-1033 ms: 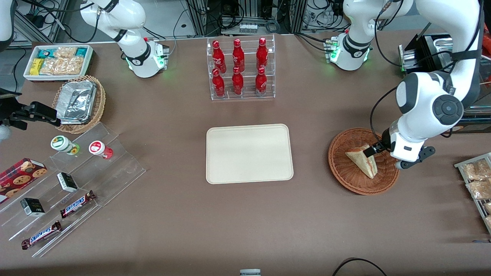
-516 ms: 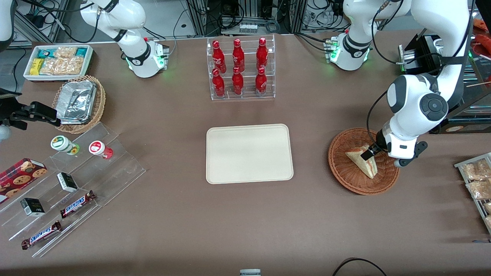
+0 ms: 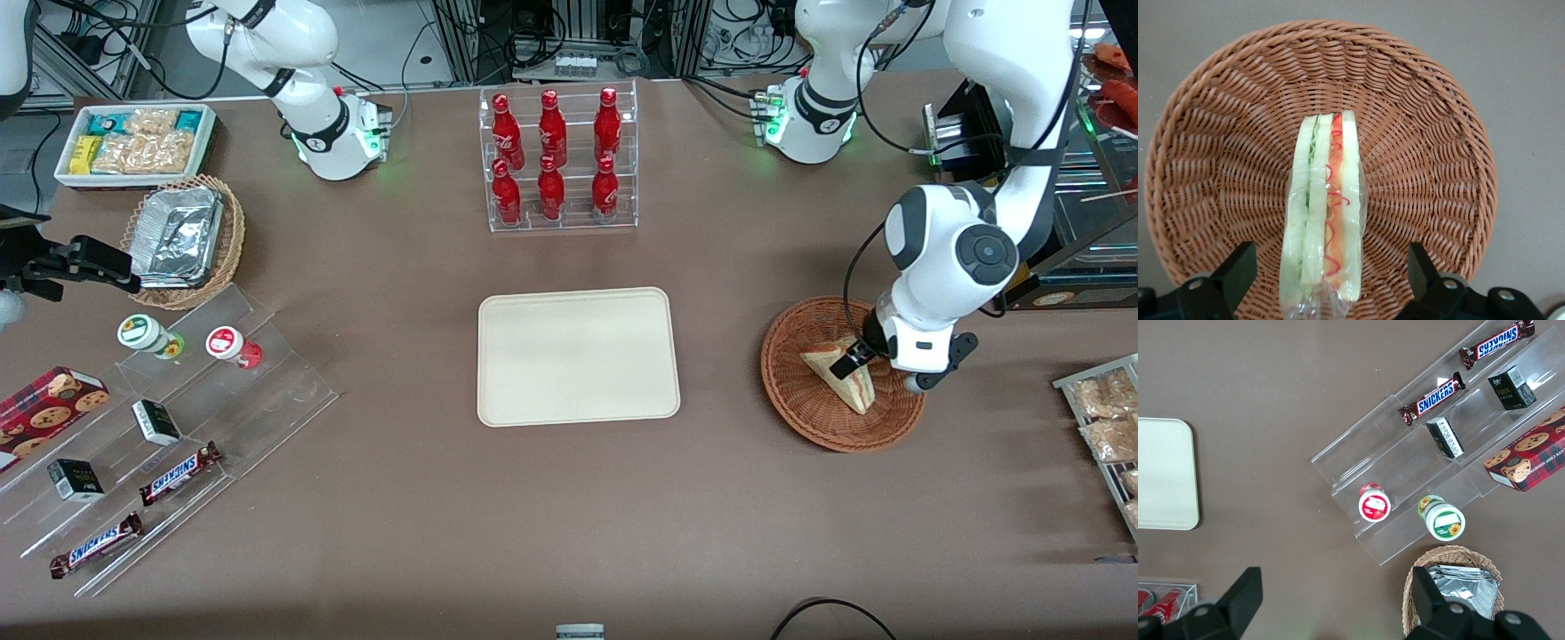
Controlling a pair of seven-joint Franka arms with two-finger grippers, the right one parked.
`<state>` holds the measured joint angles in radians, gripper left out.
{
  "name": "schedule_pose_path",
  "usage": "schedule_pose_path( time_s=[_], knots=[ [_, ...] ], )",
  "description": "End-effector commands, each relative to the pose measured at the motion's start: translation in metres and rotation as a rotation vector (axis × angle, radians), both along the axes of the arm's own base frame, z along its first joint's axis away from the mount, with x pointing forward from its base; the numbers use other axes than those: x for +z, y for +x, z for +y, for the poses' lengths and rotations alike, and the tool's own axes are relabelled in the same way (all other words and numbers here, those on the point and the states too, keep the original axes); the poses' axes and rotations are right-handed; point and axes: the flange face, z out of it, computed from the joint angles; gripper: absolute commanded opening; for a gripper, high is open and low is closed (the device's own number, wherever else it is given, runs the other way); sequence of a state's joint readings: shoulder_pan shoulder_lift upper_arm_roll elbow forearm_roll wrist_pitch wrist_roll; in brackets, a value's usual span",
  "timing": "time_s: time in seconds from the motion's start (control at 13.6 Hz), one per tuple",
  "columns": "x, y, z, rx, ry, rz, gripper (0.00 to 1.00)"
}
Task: Place sandwich from basket to tray
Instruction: 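Close the left gripper on the wrapped sandwich's upright edge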
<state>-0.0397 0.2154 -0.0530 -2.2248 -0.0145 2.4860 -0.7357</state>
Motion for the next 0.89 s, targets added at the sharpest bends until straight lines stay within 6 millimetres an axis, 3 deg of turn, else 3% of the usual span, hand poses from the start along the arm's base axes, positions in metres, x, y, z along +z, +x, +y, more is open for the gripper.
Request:
schedule_pose_path(
  time_s=[0.0, 0.07, 0.15, 0.3, 0.37, 0.52, 0.81],
  knots=[
    [-0.017, -0.004, -0.002, 0.013, 0.006, -0.024, 1.0],
    [-0.021, -0.005, -0.004, 0.01, 0.006, -0.018, 0.95],
    [-0.022, -0.006, -0.004, 0.011, 0.006, -0.016, 0.72],
    [-0.025, -0.01, -0.002, 0.013, 0.008, -0.004, 0.15],
    [-0.025, -0.012, -0.003, 0.005, 0.008, -0.002, 0.0],
    [-0.02, -0.013, -0.002, -0.005, 0.01, 0.005, 0.0],
    [0.025, -0.007, -0.004, -0.065, 0.02, 0.062, 0.0]
  ],
)
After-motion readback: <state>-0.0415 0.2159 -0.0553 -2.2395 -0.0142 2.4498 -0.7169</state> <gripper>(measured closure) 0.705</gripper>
